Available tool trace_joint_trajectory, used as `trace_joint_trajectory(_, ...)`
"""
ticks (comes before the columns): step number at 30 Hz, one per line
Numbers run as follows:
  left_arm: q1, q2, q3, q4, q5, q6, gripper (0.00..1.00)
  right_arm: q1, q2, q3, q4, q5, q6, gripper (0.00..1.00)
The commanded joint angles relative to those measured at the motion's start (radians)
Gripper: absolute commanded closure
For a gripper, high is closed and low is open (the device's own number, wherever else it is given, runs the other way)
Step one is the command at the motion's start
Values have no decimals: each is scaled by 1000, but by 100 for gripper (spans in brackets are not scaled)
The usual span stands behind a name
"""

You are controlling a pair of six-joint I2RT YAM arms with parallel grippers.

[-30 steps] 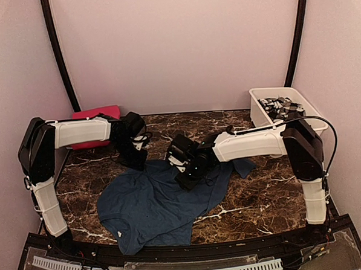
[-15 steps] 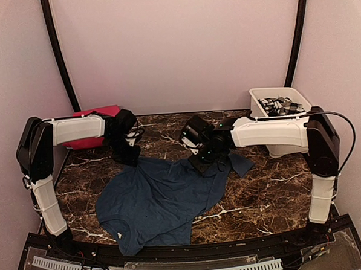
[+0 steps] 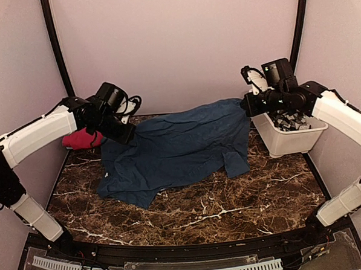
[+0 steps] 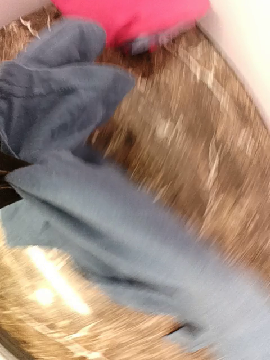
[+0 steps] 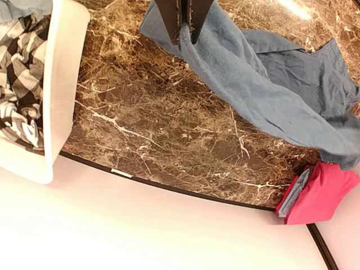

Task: Fold and stack the mixed laundry pile
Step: Pick up the crumpled T-shirt from the center of the board.

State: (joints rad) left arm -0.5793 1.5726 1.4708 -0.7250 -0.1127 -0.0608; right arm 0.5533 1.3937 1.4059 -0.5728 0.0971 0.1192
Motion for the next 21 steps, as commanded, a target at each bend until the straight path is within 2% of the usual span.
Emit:
trace_joint_trajectory(1,-194,-83,-264,-52,85,50,98,-41,-127,-157,6,-50,52,100)
trace_joint_trajectory(2,-248,-111,-292,-51,181,49,94,-49,-150,-185,-4,-48,59,100)
trace_joint_trajectory(4,-300,-144,-337,-61,258,22,79,-57,-195,-236,-8,-55,69,100)
trace_joint_trajectory(5,-305,-165,-341,-70,270,-12,59,-58,-210,-257,-8,-62,71,100)
trace_joint_trajectory(7,-305,-219,-361,-33,242,-45,38,-59,-235,-286,-10,-85,75,100)
trace_joint_trajectory(9,-249,-269,-375,18,203,-57,26,-59,-249,-305,-14,-108,83,100)
trace_joint_trajectory(11,-155,-286,-354,43,217,-74,22,-59,-259,-327,-9,-140,95,100)
trace_joint_trajectory(15,-2,-239,-302,82,258,-86,22,-59,-279,-366,4,-159,117,100)
trace_joint_trajectory(21,30,-11,-201,79,278,-58,28,-59,-307,-408,-1,-152,133,100)
